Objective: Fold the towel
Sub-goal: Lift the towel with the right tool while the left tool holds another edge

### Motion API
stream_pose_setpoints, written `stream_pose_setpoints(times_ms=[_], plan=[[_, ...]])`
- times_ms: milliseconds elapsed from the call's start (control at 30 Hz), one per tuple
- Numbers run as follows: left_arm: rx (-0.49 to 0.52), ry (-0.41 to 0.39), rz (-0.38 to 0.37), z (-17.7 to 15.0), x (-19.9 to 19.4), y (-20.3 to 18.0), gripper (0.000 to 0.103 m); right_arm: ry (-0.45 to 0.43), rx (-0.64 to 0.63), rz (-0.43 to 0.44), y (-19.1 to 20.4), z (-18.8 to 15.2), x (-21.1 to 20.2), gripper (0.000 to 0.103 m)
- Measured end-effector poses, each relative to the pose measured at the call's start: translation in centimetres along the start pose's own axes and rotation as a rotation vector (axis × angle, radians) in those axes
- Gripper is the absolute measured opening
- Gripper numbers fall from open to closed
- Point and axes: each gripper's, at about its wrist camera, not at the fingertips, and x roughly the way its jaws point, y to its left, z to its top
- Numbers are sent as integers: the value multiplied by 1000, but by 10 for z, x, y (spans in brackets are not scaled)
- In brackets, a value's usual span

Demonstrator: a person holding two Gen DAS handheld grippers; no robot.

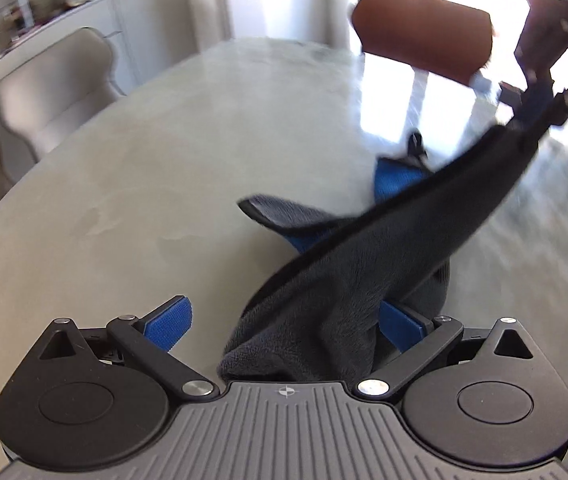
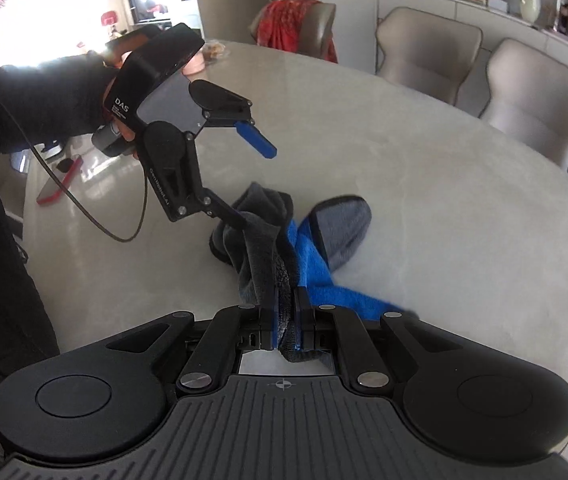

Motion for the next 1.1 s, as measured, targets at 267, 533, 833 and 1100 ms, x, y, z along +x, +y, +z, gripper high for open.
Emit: stream_pose_setpoints(times_ms=[267,533,833,1100], plan=[[-117,38,-174,14,12,42,100,31,2,10,3,-12,6,8],[-125,45,-402,23,6,72,97,45,29,9,4,-17,4,9],[159,161,-332,34,21,46,55,37,47,2,3,-19,2,9],[278,181,-336,31,15,26,38,30,58,-13,1,-20,-2,10]])
